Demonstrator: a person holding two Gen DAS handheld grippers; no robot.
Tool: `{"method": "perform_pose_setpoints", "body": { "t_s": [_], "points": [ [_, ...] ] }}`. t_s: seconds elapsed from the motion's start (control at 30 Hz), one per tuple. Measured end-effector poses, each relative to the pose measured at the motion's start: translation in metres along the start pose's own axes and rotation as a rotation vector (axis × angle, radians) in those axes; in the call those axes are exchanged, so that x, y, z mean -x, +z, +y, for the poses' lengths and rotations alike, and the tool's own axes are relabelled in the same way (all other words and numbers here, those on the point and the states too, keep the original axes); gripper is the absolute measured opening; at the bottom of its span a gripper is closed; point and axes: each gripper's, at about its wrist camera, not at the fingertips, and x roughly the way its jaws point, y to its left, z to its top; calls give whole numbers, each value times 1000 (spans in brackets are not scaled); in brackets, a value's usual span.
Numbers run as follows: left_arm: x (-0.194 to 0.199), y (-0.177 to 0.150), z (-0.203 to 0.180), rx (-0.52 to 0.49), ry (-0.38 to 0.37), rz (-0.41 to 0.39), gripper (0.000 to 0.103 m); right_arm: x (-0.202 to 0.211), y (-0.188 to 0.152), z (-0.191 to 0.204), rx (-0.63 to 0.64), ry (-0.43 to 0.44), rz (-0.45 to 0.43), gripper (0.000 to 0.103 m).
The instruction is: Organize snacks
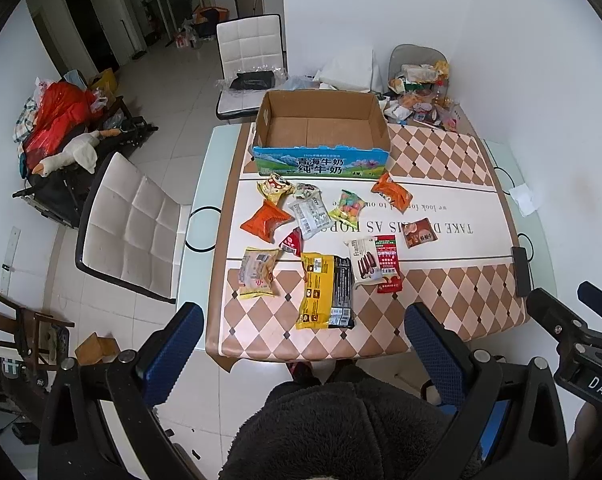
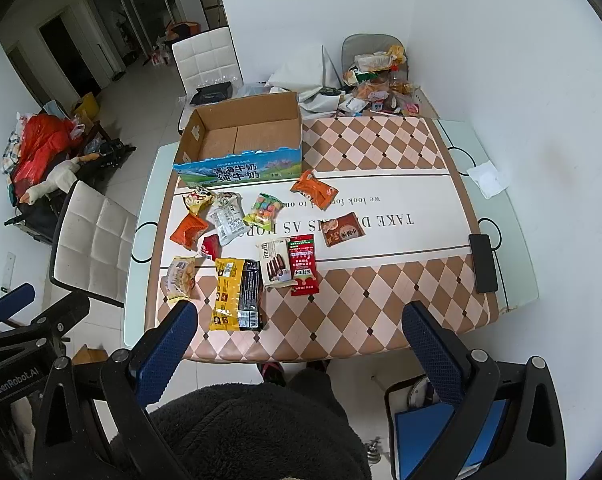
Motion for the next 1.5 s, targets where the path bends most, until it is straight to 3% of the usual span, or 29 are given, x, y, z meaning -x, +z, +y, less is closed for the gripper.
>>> {"method": "perform_pose_setpoints", "body": {
  "t_s": [1.2, 1.37, 1.5],
  "points": [
    [-1, -5, 2, 7, -2, -5, 103, 1, -6, 7, -6, 14, 0, 103],
    [-31, 1, 15, 46, 38, -4, 103, -20, -2, 16, -21, 33, 46, 103],
    [-77, 8, 32, 83, 92, 41, 103, -75, 4, 24, -49, 74, 125, 103]
  ]
}}
